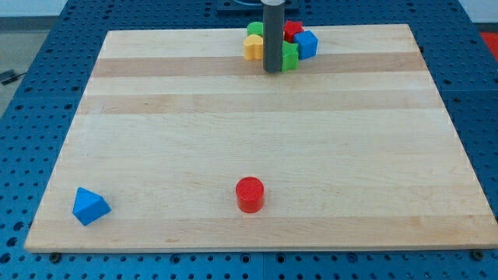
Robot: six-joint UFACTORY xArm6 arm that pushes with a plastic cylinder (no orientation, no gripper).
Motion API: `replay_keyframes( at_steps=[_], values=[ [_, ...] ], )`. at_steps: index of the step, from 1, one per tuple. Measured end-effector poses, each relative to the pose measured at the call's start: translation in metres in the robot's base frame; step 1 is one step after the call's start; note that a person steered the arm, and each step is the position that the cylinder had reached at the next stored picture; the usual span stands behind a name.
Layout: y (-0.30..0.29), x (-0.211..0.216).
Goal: Push the green star into the group of blocks
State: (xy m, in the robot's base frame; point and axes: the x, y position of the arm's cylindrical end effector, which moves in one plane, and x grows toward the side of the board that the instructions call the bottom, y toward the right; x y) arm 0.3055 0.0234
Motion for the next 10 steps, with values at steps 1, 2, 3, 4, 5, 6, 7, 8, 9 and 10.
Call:
replay_keyframes(
  at_steps=[1,2,3,4,5,6,7,8,9,10],
  values=[
    [0.0,0.008],
    [0.0,0.023],
    [0.002,0.032],
    [0.003,0.027],
    [0.003,0.015],
    [-0.002,0.008],
    [-0.007,0.007],
    [-0.005,0.026],
    [0.012,0.043],
    [0.016,0.03]
  ],
)
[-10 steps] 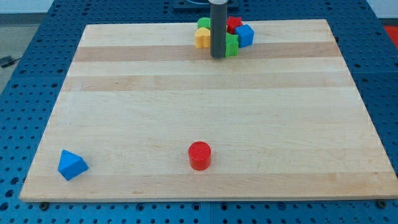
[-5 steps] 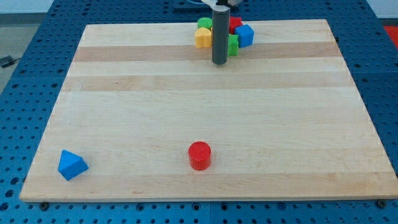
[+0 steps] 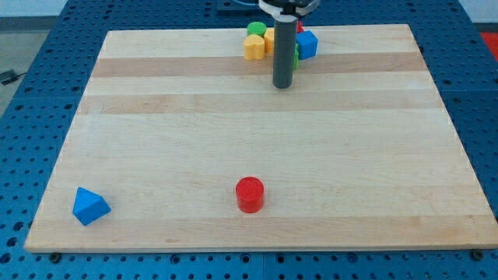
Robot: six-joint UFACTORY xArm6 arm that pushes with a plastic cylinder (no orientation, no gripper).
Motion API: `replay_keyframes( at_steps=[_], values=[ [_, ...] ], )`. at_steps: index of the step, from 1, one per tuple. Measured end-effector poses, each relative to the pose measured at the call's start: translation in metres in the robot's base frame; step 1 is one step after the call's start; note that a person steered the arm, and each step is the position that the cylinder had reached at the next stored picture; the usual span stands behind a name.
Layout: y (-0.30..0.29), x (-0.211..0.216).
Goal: Push the green star into the group of blocks
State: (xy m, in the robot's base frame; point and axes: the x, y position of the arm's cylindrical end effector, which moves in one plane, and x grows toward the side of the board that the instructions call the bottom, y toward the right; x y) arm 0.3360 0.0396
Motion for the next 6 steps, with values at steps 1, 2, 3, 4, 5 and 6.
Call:
replay_keyframes(
  at_steps=[1,2,3,4,5,6],
  values=[
    [0.0,-0.024],
    [-0.003,-0.036],
    [-0.003,-0.022],
    [0.017,0.024],
    [0.065,0.079],
    [0.1,0.153]
  ],
)
